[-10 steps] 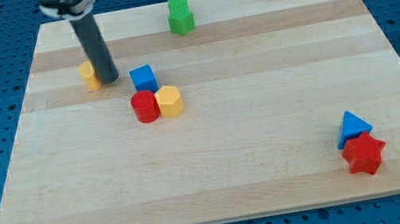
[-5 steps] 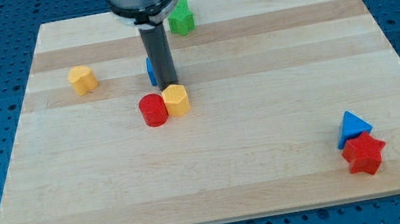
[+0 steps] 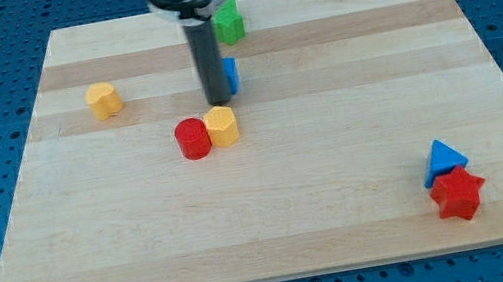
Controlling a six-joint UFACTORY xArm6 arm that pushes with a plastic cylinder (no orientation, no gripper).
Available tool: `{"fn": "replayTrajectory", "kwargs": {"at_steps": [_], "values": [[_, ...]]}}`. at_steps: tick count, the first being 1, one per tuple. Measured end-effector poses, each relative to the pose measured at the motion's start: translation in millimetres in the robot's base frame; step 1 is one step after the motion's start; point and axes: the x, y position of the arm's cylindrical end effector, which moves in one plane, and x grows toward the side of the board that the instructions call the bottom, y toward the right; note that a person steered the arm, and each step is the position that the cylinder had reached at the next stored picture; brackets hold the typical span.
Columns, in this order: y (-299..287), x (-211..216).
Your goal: Move the blue cube to the right of the green circle
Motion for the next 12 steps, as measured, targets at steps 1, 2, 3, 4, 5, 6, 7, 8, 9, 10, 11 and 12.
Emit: {"fn": "replayTrajectory", "kwargs": {"at_steps": [1,2,3,4,5,6,7,8,9,10,11,12], "values": [[13,-13],[-17,-4],[-59,-12],[-49,-33],[0,-33],[25,-33],[18,-30],[21,-17],[28,-29],[29,-74],[29,-78],[29,-35]]}}
